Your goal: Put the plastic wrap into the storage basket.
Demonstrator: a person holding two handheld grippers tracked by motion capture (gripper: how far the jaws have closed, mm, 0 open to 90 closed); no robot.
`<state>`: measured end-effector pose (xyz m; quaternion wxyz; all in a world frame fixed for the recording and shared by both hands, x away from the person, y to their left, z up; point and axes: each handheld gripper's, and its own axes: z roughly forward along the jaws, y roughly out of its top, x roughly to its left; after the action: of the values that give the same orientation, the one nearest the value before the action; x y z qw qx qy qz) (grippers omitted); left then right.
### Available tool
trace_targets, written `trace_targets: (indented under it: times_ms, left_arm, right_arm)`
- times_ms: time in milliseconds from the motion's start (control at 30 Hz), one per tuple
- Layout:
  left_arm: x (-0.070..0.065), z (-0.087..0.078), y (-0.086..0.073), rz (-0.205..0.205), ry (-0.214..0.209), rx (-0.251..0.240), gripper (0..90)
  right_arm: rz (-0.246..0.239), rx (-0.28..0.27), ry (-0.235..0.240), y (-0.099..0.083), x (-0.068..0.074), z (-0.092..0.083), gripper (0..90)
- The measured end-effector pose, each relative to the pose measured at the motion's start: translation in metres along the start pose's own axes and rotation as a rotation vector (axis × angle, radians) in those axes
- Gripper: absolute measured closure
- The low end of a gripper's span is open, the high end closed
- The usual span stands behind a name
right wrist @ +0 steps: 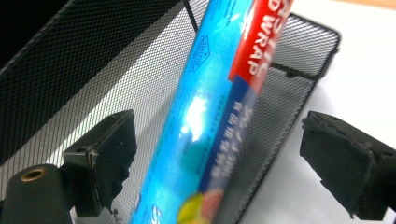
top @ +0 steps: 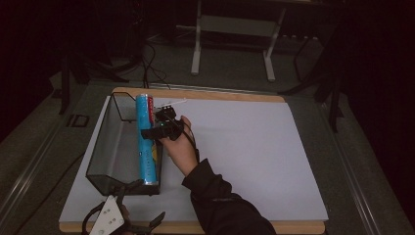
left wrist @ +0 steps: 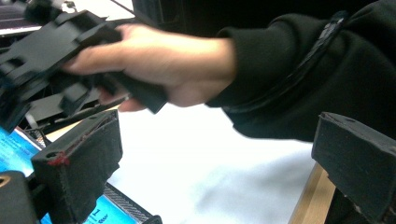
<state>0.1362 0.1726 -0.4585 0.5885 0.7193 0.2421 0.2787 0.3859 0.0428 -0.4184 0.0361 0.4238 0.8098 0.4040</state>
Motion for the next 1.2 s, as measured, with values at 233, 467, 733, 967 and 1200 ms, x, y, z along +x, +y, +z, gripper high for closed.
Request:
trace_targets:
  times_ms: [233,467,733,967,1200]
  left_arm:
    - [-0.001,0.001,-0.001,-0.001,0.000,0.011,2.5]
    - [-0.001,0.003,-0.002,-0.005,-0.009,0.022,2.5]
    - [0.000,0.002,-0.002,-0.005,0.000,0.024,2.6]
    - [-0.001,0.003,-0.002,-0.002,0.000,0.026,2.6]
    - [-0.002,0.003,-0.002,-0.002,0.003,0.027,2.5]
  right_arm:
    - [-0.049,-0.015,0.033,-0.008,-0.010,-0.035,12.6]
    - [-0.073,-0.015,0.051,-0.023,-0.024,-0.052,13.2]
    - [-0.089,-0.033,0.053,-0.040,-0.041,-0.065,13.7]
    - [-0.145,-0.032,0.027,-0.054,-0.052,-0.078,14.6]
    - [-0.151,-0.055,0.047,-0.076,-0.066,-0.104,13.4]
